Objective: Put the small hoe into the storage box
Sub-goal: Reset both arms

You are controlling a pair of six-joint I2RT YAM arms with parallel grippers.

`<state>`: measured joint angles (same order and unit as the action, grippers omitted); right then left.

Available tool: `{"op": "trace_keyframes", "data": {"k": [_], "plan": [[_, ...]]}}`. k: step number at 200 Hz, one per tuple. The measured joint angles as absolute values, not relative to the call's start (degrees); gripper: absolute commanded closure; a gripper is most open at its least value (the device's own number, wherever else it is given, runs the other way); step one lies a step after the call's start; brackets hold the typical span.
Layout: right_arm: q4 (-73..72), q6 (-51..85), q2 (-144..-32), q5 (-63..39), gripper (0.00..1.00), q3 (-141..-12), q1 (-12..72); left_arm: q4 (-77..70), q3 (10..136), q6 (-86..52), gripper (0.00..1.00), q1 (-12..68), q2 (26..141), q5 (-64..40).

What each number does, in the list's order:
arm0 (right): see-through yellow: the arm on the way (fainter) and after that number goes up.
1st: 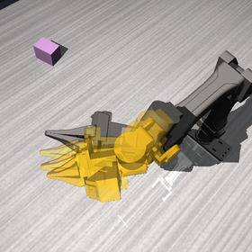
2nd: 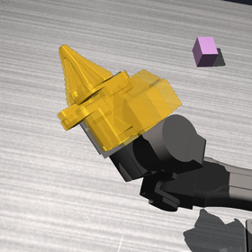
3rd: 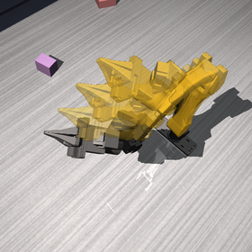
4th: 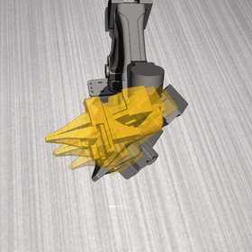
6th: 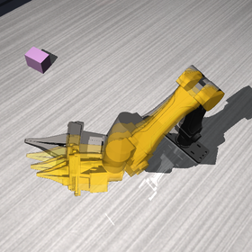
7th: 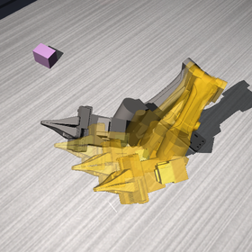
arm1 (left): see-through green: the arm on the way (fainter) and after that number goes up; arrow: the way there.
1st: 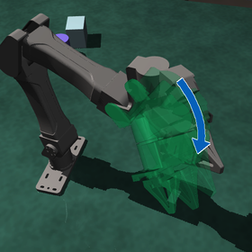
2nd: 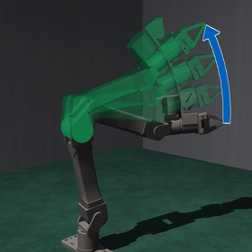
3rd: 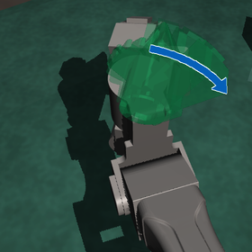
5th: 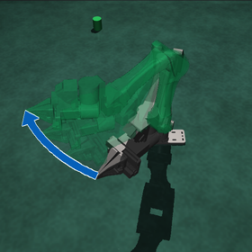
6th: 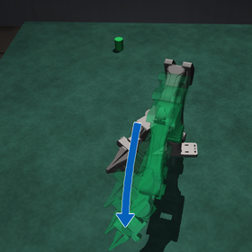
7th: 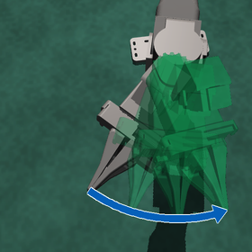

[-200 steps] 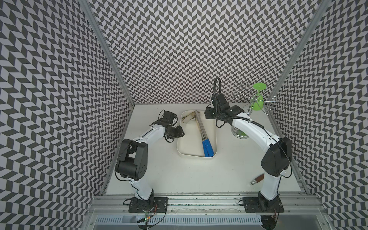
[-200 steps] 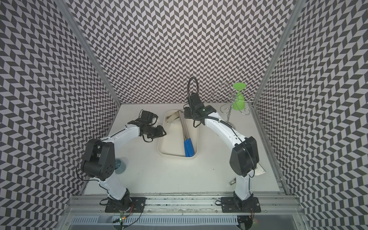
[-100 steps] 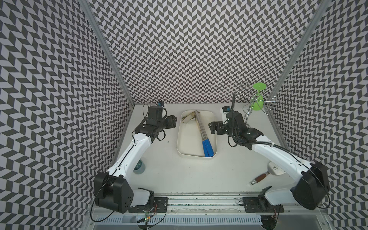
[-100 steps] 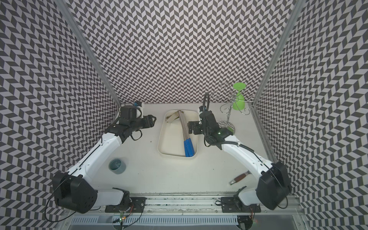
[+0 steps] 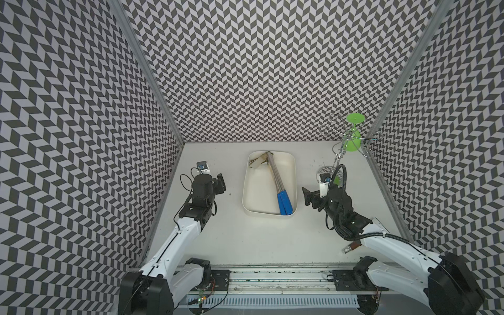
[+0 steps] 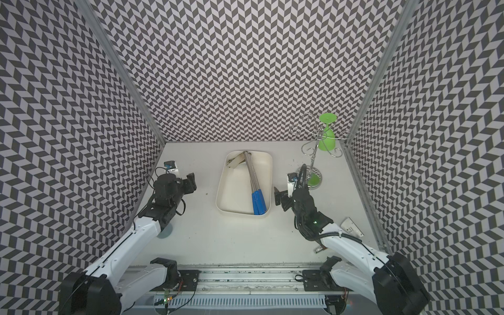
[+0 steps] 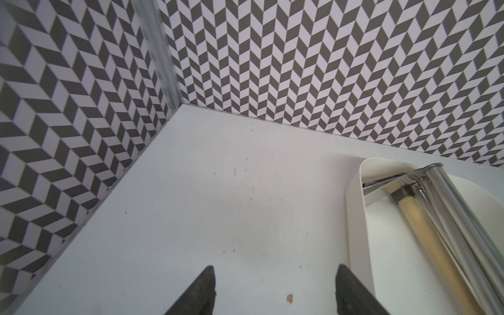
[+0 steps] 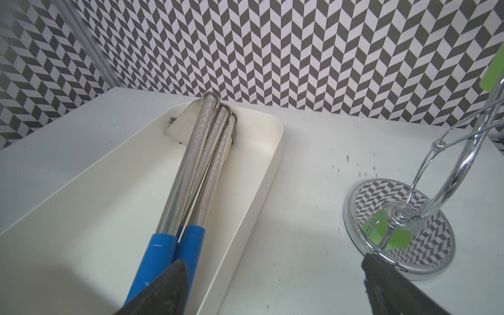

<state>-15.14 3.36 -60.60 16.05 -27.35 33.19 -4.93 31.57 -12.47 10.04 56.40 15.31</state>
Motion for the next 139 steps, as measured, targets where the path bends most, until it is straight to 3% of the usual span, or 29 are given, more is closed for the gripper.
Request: {"op": "trace_keyframes", "data": {"k": [40, 139], "plan": [[-27.4, 0.0, -61.4, 21.0, 0.01, -20.8, 32.6, -24.8, 16.4, -11.4, 0.19, 6.9, 52.9, 19.4], [-47.7, -1.2, -71.6, 19.0, 0.01, -15.4, 11.3, -55.0, 8.5, -16.2, 0.22, -2.9, 70.9, 16.9]]}}
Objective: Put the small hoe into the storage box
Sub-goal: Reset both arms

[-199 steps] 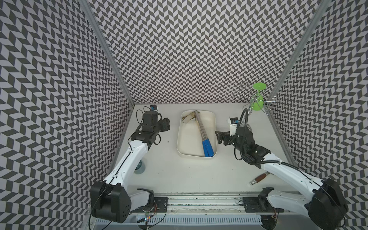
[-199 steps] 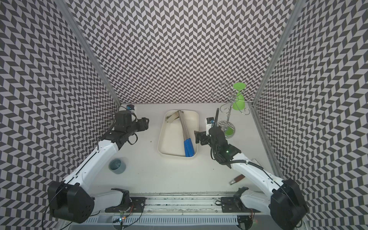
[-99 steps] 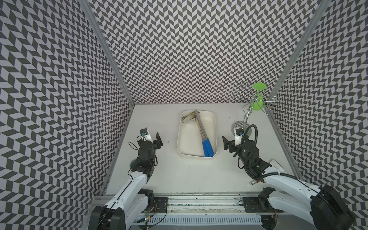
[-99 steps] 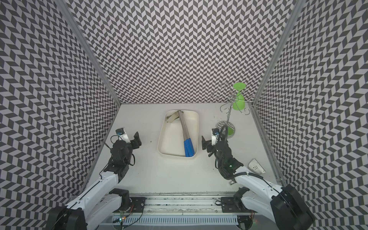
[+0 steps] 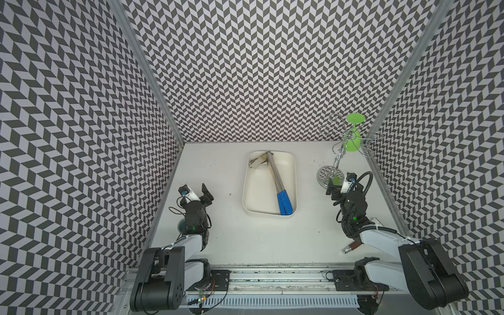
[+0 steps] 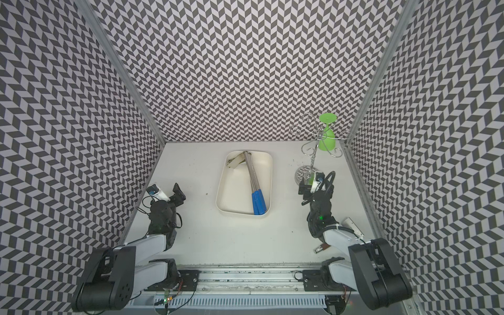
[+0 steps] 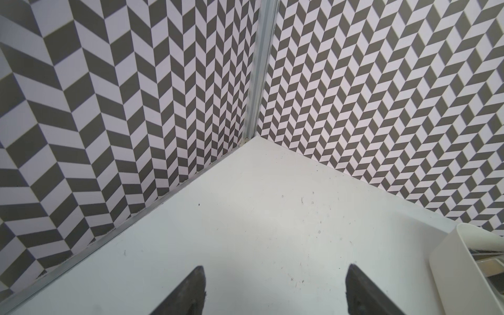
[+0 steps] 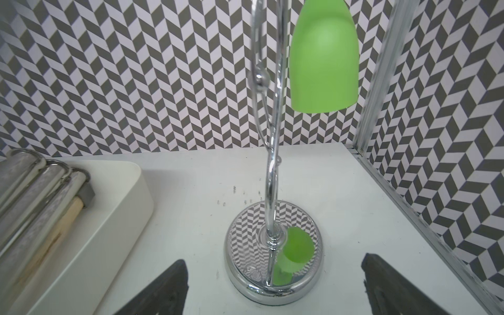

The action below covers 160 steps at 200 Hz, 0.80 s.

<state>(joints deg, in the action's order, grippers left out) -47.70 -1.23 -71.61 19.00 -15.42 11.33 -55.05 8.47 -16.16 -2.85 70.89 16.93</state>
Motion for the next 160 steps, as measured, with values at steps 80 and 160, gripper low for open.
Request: {"op": "trace_keyframes", "data": {"k": [80, 160], "plan": [[-65.2, -0.4, -89.7, 12.2, 0.01, -14.3, 4.9, -64.6, 11.7, -13.5, 0.22, -7.7, 81.1, 6.4], [-70.9, 0.0, -89.4, 10.8, 0.01, -13.9, 4.7, -74.7, 10.7, -4.2, 0.0, 3.2, 89.3, 11.0]]}}
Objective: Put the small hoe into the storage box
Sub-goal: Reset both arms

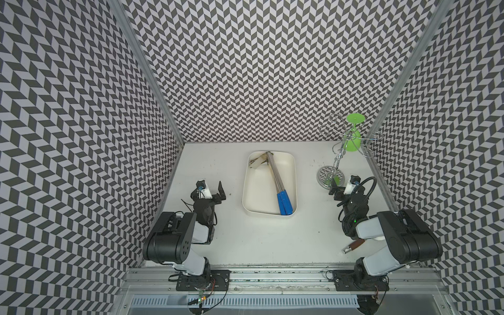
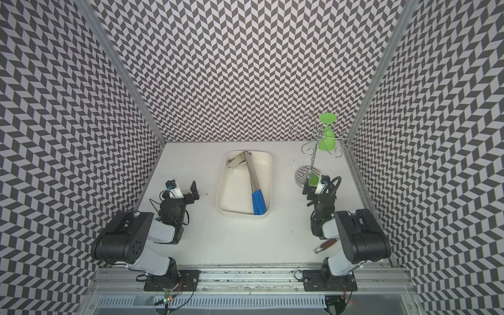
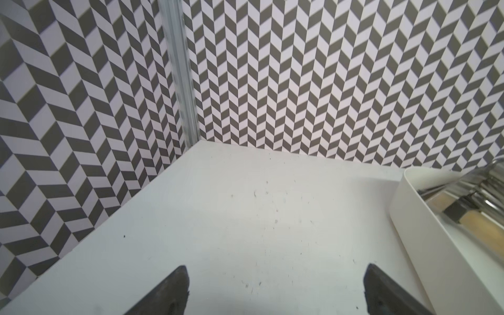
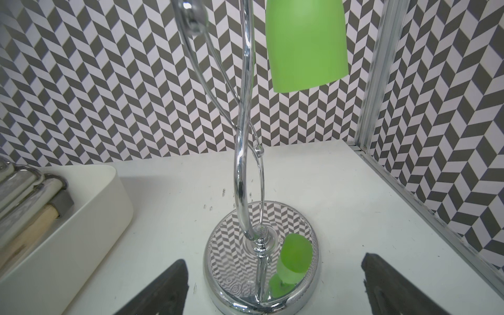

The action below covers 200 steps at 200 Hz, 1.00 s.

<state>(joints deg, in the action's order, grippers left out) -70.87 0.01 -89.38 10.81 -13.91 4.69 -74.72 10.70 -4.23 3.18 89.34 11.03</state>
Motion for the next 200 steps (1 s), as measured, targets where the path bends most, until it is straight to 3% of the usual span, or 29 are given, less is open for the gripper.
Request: {"op": "trace_keyframes", "data": {"k": [138, 175, 200], "plan": [[-72.4, 0.0, -89.4, 10.5, 0.01, -13.9, 4.7, -74.8, 12.5, -2.2, 0.0, 3.4, 89.6, 14.7], [-73.7, -2.4, -89.4, 1.3, 0.01, -11.4, 3.7, -74.8, 12.5, -2.2, 0.0, 3.4, 89.6, 14.8], [-74.0, 0.0, -89.4, 6.0, 0.01, -11.1, 3.2, -74.8, 12.5, -2.2, 0.0, 3.4, 89.6, 14.8]]}}
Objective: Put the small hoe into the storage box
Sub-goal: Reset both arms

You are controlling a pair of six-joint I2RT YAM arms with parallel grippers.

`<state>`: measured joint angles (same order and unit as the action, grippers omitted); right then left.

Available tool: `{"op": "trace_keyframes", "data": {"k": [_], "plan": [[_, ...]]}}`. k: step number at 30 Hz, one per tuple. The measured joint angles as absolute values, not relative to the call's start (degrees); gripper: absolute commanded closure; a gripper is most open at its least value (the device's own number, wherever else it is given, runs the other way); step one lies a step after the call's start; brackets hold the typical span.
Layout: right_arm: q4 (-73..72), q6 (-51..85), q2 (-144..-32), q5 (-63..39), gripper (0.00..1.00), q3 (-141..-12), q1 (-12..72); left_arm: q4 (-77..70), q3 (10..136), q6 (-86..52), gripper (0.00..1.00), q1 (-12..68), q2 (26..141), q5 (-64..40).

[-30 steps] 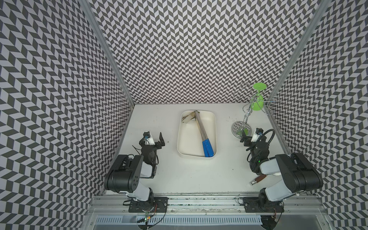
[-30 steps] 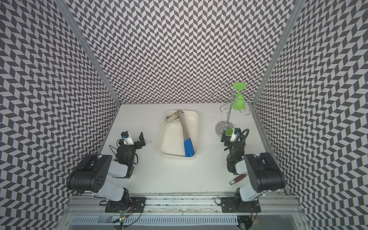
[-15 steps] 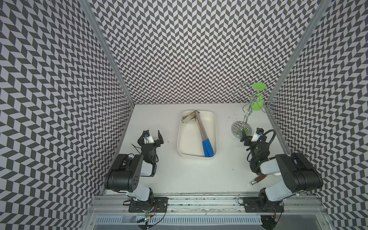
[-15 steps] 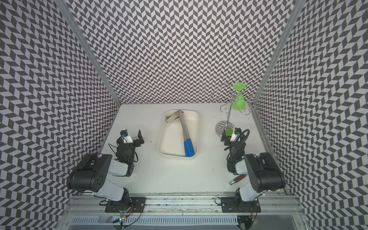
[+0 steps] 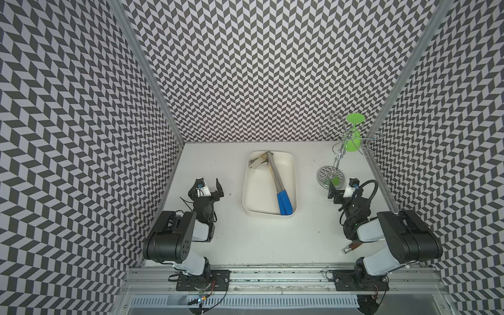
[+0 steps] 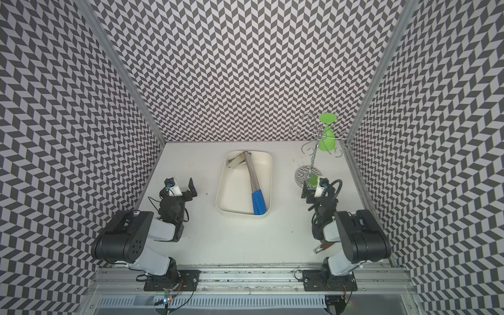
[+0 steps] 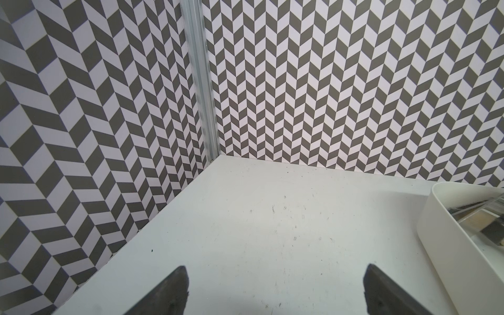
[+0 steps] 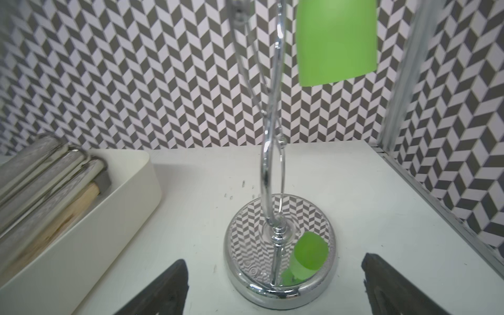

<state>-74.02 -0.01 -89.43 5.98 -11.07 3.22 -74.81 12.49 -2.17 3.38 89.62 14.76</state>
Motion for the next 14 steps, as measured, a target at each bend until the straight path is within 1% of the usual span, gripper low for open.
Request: {"op": "trace_keyframes", "data": {"k": [4, 14], "plan": [[-74.2, 1.4, -89.4, 9.8, 0.01, -11.1, 3.1, -74.8, 12.5, -2.2, 0.0, 3.4, 89.6, 14.8], [-74.2, 2.0, -89.4, 11.1, 0.01, -11.1, 3.1, -74.8, 12.5, -2.2, 0.0, 3.4, 89.6, 14.8]]}}
